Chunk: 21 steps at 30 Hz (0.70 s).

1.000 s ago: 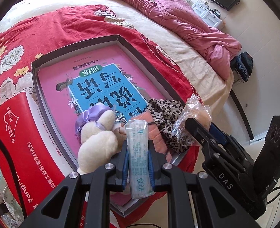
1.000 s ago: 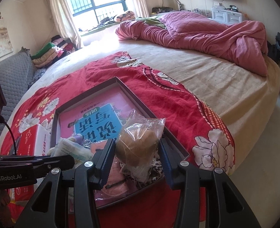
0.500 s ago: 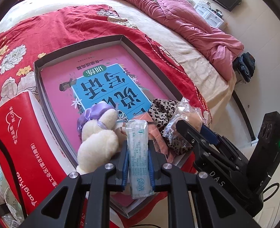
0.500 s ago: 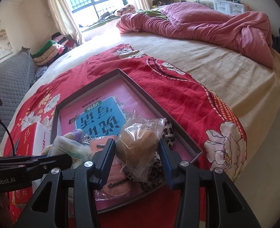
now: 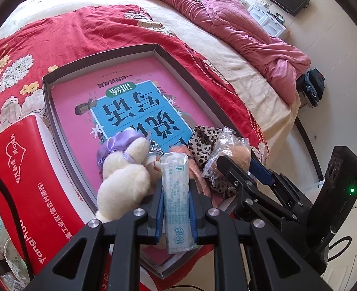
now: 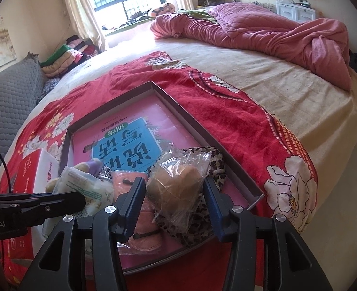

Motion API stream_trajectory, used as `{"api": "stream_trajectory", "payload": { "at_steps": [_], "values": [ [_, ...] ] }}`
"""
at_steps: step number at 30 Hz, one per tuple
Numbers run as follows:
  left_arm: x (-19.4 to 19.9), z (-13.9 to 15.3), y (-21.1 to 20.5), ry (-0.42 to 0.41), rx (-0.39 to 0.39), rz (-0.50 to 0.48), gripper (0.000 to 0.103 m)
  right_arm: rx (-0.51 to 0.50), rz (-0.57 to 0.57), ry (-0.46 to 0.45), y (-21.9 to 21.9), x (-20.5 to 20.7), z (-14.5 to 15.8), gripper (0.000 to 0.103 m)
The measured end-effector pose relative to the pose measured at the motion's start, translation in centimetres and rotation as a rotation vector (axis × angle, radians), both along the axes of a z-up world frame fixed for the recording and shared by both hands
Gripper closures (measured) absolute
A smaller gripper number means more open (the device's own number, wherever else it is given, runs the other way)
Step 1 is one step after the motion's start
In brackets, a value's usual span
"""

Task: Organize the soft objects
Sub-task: 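Lower the white roll into the tray with the left tool while the right tool lowers the bun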

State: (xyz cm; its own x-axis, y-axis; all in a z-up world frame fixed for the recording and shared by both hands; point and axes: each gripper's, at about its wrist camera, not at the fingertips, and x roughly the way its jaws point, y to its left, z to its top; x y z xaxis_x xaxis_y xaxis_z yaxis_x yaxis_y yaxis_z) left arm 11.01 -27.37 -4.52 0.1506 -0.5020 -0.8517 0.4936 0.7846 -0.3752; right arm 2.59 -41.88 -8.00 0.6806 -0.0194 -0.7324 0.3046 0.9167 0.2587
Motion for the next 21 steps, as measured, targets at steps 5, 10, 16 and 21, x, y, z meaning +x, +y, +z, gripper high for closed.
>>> {"api": "stream_trajectory", "payload": {
  "at_steps": [5, 10, 16, 21],
  "values": [
    [0.0, -0.1, -0.1, 0.005, -0.001, -0.002, 0.085, -0.019, 0.012, 0.0, 0.4, -0.1, 0.2, 0.044],
    [0.0, -0.3, -0.3, 0.016, -0.003, 0.003, 0.085, -0.031, 0.004, -0.008, 0.2, -0.6, 0.5, 0.035],
    [0.1, -0.4, -0.4, 0.018, 0.005, 0.002, 0.084, -0.047, -0.012, -0.013, -0.2, -1.4, 1.1, 0.034],
    [0.0, -0.2, -0.6, 0.006, 0.023, 0.001, 0.07, -0.057, -0.017, -0.014, -0.4, -1.7, 1.5, 0.034]
  ]
}}
